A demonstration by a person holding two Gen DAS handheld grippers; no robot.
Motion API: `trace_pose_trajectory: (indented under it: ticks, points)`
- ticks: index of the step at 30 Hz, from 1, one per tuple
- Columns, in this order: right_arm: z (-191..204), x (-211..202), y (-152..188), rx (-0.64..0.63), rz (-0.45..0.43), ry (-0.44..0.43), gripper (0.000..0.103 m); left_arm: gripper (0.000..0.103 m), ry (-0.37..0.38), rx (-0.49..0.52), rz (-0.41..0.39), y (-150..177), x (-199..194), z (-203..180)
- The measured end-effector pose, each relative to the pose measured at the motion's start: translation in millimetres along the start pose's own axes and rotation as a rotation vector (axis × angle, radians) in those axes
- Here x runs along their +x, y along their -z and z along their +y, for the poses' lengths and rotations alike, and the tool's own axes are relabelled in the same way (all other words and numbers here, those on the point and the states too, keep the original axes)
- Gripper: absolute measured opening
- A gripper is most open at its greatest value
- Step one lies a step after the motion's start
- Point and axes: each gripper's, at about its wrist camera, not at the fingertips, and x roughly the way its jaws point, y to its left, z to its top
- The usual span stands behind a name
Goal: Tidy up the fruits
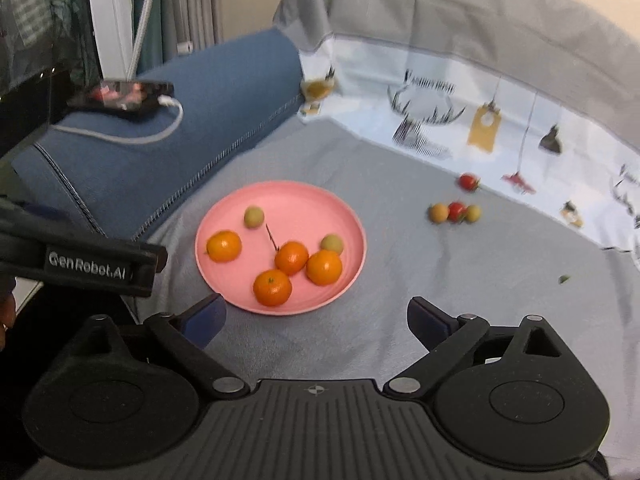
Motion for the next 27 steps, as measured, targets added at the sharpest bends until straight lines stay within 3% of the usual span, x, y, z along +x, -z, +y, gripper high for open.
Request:
trace_pose_trajectory:
  ticks: [14, 27]
  points:
    - [5, -80, 15, -0.017, -0.16, 0.018, 0.099, 0.103, -0.009, 0.009, -0.131, 20, -67, -6]
    - [3, -107, 23, 0.006, -0.221, 0.031, 0.099, 0.103, -0.009, 0.029, -0.177, 30, -92, -11]
